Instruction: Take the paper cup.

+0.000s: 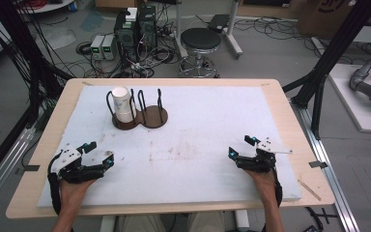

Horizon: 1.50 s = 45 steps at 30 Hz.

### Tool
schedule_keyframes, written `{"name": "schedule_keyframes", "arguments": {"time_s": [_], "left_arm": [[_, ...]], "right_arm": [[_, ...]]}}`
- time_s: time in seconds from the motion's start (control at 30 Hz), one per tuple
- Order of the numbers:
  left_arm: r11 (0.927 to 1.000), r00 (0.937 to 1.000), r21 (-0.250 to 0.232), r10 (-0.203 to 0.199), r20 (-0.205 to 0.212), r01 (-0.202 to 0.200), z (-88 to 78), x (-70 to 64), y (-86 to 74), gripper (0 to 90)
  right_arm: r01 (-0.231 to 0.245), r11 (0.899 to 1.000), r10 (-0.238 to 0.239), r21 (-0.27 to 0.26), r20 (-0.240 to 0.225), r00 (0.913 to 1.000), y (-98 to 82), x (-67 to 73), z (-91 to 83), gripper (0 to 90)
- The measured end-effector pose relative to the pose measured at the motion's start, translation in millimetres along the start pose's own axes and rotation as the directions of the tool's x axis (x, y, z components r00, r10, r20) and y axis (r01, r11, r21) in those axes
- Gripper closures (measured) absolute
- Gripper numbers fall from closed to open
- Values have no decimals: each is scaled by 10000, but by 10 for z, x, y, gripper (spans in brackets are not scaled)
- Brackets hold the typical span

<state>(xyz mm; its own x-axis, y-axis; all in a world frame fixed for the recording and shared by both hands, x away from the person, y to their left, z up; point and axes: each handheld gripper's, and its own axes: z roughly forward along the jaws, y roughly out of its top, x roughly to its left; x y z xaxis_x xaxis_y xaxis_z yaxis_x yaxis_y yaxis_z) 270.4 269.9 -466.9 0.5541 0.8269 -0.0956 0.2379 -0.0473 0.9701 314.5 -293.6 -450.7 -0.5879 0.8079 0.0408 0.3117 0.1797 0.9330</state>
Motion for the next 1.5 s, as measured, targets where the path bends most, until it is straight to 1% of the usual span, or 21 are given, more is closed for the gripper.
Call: {"name": "schedule_keyframes", "arguments": {"time_s": [0.1,0.23,0.37,0.47,0.5,0.57,0.6,0.63,0.7,0.77,0.8,0.87,0.97,1.0,1.03,1.13,1.3,1.37,1.5], "left_arm": [[10000,10000,-8,-29,7,29,0,3,0,134],[9999,10000,-37,-97,22,97,-5,9,-1,134],[10000,10000,-37,-83,55,83,-8,16,-1,134],[9998,9998,-67,-170,83,170,-11,21,-1,134],[9998,9998,-60,-174,117,175,-12,25,-1,134],[9998,9993,-89,-199,316,202,-13,33,-1,134],[9997,9992,-89,-214,327,217,-14,35,-1,134],[9995,9989,-112,-275,381,279,-14,43,0,134],[9990,9986,-123,-415,335,419,-16,51,3,134],[9991,9988,-89,-401,279,404,-28,66,16,134],[9988,9986,-165,-460,254,464,-34,76,28,134],[9974,9976,-366,-603,349,616,-52,99,68,134],[9974,9980,-453,-554,307,568,-75,134,170,134],[9978,9982,-417,-506,323,519,-87,151,213,133],[9969,9973,-464,-612,395,630,-93,163,261,134],[9971,9969,-496,-547,563,575,-117,220,434,134],[9978,9975,-618,-187,680,229,-125,340,757,134],[9979,9972,-641,-47,748,95,-115,392,902,133],[9982,9959,-591,170,890,-118,-68,487,1115,133]], "right_arm": [[-177,9998,178,33,-92,9998,0,-8,-3,154],[-222,9997,223,73,-118,9997,0,-14,-3,155],[-179,9998,180,39,-107,9998,0,-9,-2,154],[-193,9998,193,42,-111,9998,0,-12,-5,154],[-168,9999,168,2,-88,9998,-1,-13,-7,155],[-137,9999,137,-36,-64,9999,-3,-12,-9,154],[-137,9999,137,-31,-60,9999,-2,-10,-9,154],[-114,9999,114,-26,-78,9999,-3,-9,-8,154],[-118,9999,118,6,-72,9999,-1,-4,-6,155],[-115,9999,114,-34,-80,9999,-2,-7,-6,154],[-109,9999,109,-45,-69,9999,-3,-10,-9,155],[-177,9998,176,-69,-74,9998,-5,-7,-14,154],[-125,9999,124,-39,-63,9999,-3,-10,-10,154],[-110,9999,110,-18,-82,9999,-2,-12,-6,155],[-168,9999,168,21,-90,9998,-1,-10,-5,154],[-223,9997,224,44,-109,9997,-1,-11,-6,154],[-95,9999,94,-51,-61,9999,-3,-9,-8,154],[-119,9999,119,-43,-56,9999,-4,-3,-12,154],[-100,9999,100,-47,-57,9999,-3,-8,-9,154]]}}
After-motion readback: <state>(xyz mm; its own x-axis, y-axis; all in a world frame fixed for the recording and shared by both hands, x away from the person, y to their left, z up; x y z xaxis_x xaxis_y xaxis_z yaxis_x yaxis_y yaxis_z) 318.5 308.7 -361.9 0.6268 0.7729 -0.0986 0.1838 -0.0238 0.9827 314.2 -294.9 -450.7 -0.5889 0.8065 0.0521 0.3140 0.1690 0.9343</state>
